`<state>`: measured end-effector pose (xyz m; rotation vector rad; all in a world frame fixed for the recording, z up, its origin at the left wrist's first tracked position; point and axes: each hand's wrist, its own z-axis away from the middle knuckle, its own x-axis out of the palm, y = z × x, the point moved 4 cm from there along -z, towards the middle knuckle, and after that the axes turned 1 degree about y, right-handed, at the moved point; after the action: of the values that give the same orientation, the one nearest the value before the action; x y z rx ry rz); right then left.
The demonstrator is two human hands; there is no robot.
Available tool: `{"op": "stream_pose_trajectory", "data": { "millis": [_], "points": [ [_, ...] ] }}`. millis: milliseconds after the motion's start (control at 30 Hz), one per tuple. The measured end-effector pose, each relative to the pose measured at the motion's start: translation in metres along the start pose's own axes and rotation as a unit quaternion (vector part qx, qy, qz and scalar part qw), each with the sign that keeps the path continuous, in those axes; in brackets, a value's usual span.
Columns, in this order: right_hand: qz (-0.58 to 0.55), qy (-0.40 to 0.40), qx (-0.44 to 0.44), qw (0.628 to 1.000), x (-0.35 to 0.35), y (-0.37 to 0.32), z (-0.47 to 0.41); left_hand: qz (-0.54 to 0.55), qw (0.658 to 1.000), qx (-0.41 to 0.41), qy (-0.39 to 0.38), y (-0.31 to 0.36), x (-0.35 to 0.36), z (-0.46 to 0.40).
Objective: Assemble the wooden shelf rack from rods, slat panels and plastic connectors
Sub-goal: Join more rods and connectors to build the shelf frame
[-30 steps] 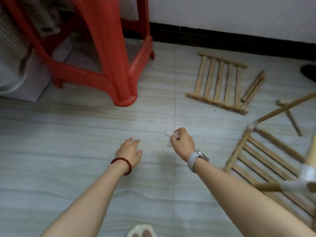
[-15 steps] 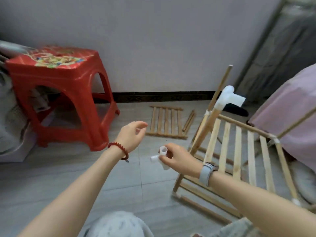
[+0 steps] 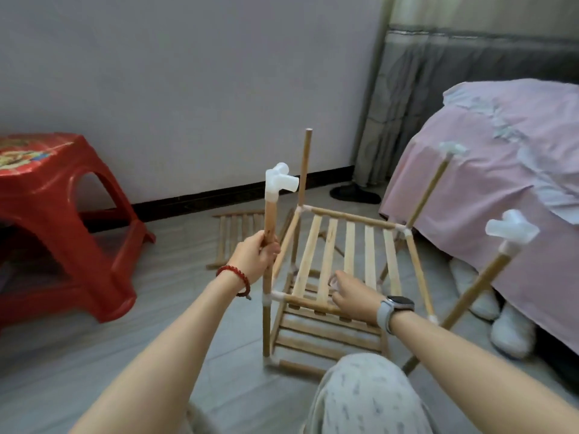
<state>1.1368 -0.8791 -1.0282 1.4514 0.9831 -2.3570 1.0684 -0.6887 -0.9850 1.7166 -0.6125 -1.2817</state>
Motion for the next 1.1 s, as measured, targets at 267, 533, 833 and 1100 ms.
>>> {"op": "stream_pose_trajectory", "data": {
  "millis": [267,533,833,1100],
  "points": [
    [0.239,0.008,-0.077,0.968,0.04,-0.014,-0.019,-0.002,0.998,0.023,0.063,-0.001,0.006,0.014],
    [0.3,0.064,-0.082,0.948,0.026,0.029,-0.003,0.013,0.998,0.056,-0.018,0.016,0.036,0.028],
    [0.136,0.166,0.104,0.971,-0.016,0.121,0.028,0.012,0.979,0.097,-0.177,0.08,0.135,0.012],
    [0.073,0.165,0.164,0.97,-0.022,0.146,0.081,-0.019,0.962,0.133,-0.237,0.116,0.197,0.006]
  ]
}}
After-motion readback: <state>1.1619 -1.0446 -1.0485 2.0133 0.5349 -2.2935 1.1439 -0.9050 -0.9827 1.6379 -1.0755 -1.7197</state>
